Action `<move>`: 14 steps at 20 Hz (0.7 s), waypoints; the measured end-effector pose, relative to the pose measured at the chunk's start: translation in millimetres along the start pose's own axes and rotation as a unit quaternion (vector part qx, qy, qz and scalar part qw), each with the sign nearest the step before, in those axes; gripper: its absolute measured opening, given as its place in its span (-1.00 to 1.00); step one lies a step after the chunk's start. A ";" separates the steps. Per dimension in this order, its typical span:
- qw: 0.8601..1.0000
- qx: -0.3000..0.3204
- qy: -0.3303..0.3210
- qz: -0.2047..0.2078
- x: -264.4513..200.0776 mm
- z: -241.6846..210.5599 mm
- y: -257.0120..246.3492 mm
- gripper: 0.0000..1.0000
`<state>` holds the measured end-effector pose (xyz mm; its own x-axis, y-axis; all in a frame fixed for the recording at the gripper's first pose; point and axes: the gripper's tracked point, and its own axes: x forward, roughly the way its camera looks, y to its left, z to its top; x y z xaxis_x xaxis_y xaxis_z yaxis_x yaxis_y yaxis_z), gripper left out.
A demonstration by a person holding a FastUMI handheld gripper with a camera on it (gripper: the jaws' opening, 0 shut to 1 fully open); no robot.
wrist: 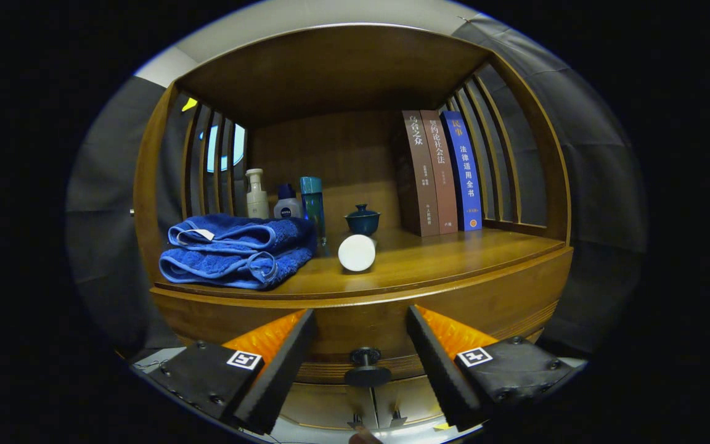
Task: Pull open the drawer, take out the items inside it, and place them on the countertop above the cabinet.
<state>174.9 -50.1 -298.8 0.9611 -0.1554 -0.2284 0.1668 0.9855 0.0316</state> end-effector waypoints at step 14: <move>0.999 -0.022 -0.023 -0.005 -91.2 113.1 0.7 0.99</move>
<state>112.3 -43.0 -167.9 0.9689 -0.1663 -0.1833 0.1668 0.9859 -0.0131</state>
